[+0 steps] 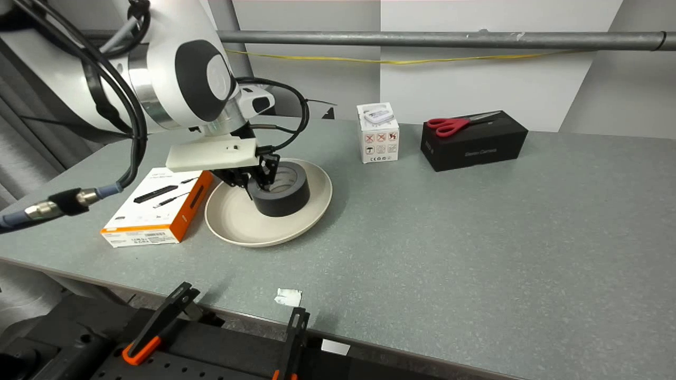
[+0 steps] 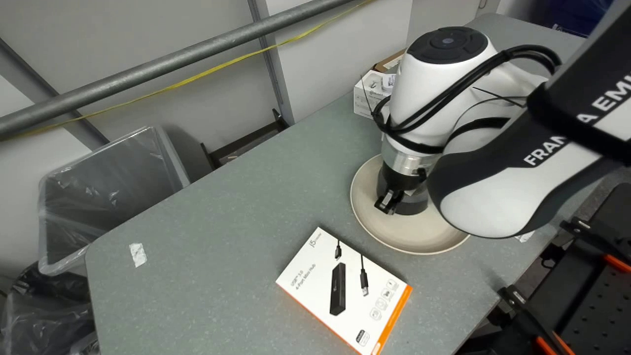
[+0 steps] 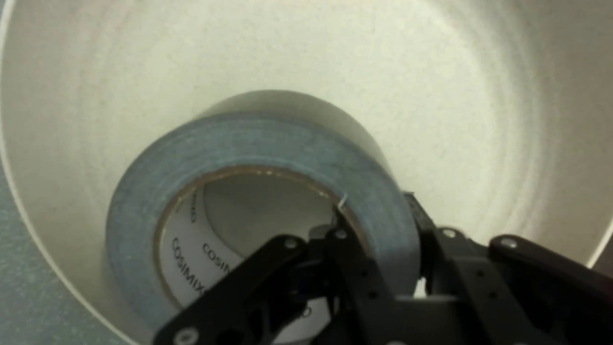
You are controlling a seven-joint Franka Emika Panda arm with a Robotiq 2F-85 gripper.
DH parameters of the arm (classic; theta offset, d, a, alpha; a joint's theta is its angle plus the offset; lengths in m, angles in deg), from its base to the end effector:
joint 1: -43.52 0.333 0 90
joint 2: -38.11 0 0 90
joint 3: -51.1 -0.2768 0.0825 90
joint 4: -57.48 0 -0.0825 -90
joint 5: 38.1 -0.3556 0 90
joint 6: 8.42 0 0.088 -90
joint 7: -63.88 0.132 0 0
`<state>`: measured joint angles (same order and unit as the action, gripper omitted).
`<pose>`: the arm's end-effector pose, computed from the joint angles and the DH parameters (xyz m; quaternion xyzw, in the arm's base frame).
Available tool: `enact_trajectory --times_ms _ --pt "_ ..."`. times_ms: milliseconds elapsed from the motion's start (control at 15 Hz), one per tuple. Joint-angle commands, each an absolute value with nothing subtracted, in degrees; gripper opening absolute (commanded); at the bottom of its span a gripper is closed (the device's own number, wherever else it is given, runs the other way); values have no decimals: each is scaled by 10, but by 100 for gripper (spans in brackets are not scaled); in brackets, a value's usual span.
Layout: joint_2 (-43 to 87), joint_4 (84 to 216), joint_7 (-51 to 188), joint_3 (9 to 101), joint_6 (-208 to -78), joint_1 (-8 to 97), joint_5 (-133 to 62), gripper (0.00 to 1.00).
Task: Pick up the black tape from the table and put it in the plate.
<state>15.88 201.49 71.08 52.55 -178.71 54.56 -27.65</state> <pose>0.4340 0.0838 0.1065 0.9929 0.1110 0.0379 0.0179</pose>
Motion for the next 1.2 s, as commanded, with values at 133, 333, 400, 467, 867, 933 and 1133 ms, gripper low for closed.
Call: enact_trajectory --times_ms 133,333,400,467,867,933,1133 --pt "147 1996 712 563 -1782 587 -262 74" --pt "151 2000 714 570 -1784 597 -262 96" --pt "151 2000 714 572 -1784 600 -262 100" --pt "152 2000 714 573 -1783 601 -262 100" --pt "151 2003 711 564 -1769 590 -274 100" --pt "151 2003 711 565 -1769 590 -274 100" --pt "151 2003 712 565 -1769 590 -274 100"
